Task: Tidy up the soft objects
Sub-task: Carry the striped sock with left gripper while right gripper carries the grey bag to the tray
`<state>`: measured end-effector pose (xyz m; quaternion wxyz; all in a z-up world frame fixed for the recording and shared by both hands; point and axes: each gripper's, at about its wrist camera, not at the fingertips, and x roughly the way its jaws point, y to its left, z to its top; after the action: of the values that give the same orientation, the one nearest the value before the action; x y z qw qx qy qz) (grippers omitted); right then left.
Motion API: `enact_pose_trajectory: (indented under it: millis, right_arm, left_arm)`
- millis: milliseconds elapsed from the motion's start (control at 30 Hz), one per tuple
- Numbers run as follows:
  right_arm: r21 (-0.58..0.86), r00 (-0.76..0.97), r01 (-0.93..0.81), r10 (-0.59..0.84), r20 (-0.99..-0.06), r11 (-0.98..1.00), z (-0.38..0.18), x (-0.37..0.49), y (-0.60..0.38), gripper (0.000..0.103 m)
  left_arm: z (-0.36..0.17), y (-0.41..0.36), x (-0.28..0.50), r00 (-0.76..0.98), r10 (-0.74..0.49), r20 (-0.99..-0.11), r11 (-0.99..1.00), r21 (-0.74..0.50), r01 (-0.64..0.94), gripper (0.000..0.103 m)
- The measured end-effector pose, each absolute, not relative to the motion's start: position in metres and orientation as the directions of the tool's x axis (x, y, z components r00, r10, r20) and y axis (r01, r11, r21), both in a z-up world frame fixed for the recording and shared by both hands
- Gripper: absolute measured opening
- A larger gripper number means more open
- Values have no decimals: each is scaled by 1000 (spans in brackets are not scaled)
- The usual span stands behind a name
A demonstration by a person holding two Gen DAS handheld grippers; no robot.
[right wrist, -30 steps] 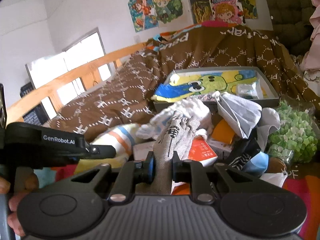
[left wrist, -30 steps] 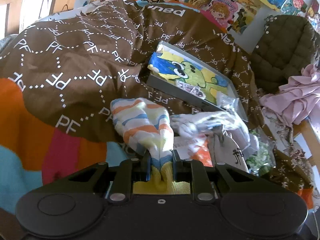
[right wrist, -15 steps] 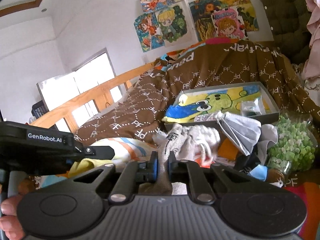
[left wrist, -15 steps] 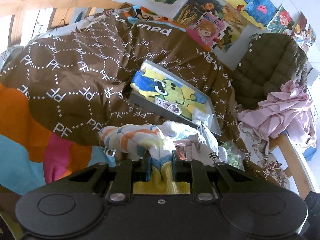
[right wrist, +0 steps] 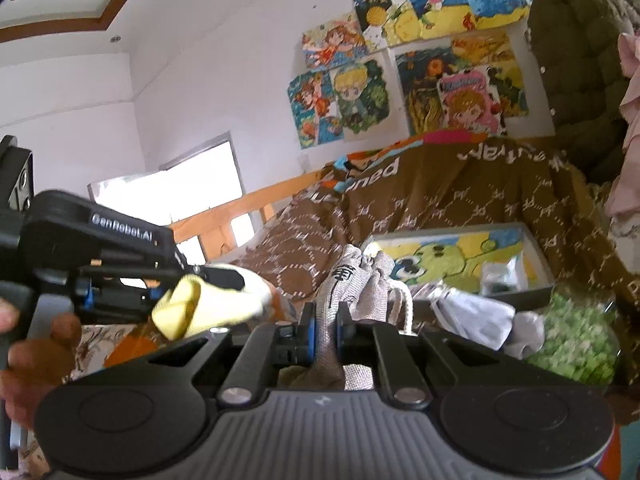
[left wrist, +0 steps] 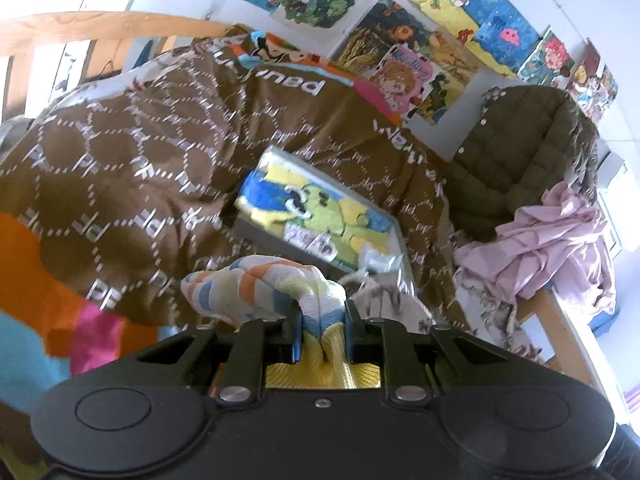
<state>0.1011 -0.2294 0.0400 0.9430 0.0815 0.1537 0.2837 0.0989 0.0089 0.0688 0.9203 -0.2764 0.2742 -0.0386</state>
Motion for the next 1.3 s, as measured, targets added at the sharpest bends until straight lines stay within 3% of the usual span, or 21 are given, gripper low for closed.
enact_pose_trajectory:
  millis: [267,667,933,1300]
  right_arm:
    - [261,804,-528,575,-154,808,53,147,-253,11]
    - [413,832,-454,542,-121,789,48,275,-304,11]
    - [481,860,-371,489,-143,794,22,350,-331,11]
    - [496,857,-277,446,-260,823,-20,389,-339,11]
  left_arm:
    - [97,-2,145,874,-232,-428,856,-517,-26,20]
    - [103,-38,247,884,-255,-391,888,-458,53,20]
    - [69,-71,321,894,-235,-381,899,-434,52,21]
    - [20,-118,392,874,-273,-402,902,-422,89,21]
